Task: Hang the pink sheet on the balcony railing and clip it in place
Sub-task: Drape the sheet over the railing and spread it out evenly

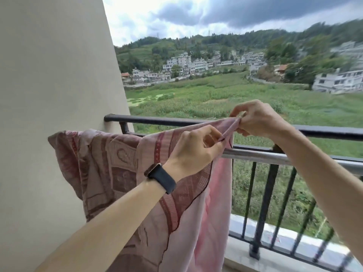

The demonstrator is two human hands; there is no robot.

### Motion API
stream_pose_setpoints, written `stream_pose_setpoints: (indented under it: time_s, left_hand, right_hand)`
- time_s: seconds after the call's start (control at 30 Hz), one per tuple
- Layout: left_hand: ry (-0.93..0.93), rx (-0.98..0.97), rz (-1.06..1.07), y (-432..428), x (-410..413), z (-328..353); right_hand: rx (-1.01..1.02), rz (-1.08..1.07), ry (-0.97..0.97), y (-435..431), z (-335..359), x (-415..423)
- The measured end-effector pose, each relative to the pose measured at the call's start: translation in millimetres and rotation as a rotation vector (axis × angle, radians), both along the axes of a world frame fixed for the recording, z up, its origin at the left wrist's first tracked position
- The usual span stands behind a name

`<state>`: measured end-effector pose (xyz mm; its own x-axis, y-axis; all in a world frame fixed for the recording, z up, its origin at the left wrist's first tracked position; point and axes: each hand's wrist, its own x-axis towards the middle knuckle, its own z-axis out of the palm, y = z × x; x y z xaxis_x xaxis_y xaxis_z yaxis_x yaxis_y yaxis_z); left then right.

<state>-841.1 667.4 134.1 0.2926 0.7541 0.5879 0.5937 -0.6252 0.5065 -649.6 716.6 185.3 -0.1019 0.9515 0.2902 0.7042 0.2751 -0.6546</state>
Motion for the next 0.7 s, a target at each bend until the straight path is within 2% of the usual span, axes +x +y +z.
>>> stream_pose_setpoints:
  time_s: [0.07,0.13,0.23,0.33,0.47,0.53,0.6,0.63,0.7]
  left_hand:
    - [0.028,0.009,-0.044,-14,39,-7]
    - [0.054,0.033,-0.051,-28,77,-12]
    - [0.006,0.093,-0.074,-52,136,-15]
    - [-0.039,0.186,-0.14,-80,197,-14]
    - [0.024,0.261,-0.106,-105,256,-23]
    - [0.229,0.184,-0.19,-115,268,-40]
    - [0.419,-0.003,-0.305,-120,270,-57]
    - [0.423,-0.023,-0.323,-119,266,-62]
    - [0.263,0.112,-0.233,-111,258,-59]
  right_hand:
    - [-0.14,0.052,0.127,-28,-5,47]
    - [-0.194,0.099,0.267,-61,-7,98]
    - [0.01,0.011,0.446,-99,-11,162]
    - [0.257,-0.118,0.458,-126,-25,197]
    - [0.389,-0.299,0.647,-152,-57,236]
    - [0.338,-0.34,0.648,-164,-79,252]
    - [0.215,-0.299,0.764,-175,-101,258]
    - [0.153,-0.279,0.829,-180,-109,258]
    - [0.039,-0.26,0.914,-185,-117,255]
